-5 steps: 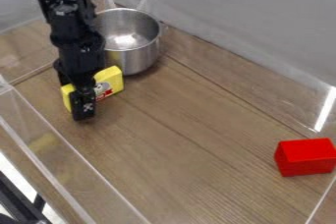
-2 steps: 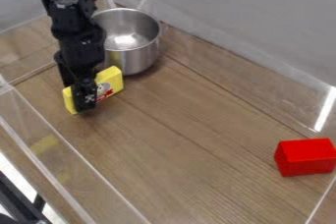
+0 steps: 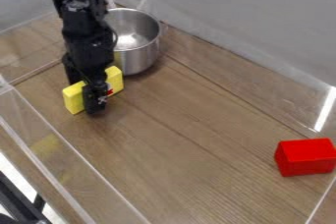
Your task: Put butter into the silver pot
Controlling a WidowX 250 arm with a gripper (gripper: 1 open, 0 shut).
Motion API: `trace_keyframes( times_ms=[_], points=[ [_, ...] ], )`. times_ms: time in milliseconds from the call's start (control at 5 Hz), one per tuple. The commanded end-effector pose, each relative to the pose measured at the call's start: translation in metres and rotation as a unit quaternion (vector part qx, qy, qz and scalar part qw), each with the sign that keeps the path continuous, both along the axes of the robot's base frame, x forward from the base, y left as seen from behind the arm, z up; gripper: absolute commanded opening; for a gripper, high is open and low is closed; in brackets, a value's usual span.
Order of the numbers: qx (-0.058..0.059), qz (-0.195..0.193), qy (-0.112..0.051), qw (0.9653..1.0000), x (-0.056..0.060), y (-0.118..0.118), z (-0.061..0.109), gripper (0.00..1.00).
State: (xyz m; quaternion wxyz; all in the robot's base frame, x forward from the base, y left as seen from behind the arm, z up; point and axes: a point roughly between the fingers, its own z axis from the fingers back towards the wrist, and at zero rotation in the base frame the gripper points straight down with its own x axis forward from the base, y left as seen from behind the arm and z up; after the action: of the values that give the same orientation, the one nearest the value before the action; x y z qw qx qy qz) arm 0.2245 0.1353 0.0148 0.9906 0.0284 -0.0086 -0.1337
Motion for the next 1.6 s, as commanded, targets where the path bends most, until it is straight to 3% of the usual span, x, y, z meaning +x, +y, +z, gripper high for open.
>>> trace_keyframes(
  times_ms=[0,200,600,1200,1400],
  points=[
    [0.011,0.005,-0.014,0.9998,0.015,-0.009,0.007,0.00],
    [0.014,0.009,-0.013,0.9998,0.020,-0.017,0.010,0.00],
    [0.022,0.032,-0.012,0.9992,0.019,-0.010,0.020,0.00],
    [0.032,0.008,-0.013,0.9994,0.028,0.002,0.036,0.00],
    [0.032,-0.003,-0.009,0.9994,0.026,0.001,0.029,1.00]
  ],
)
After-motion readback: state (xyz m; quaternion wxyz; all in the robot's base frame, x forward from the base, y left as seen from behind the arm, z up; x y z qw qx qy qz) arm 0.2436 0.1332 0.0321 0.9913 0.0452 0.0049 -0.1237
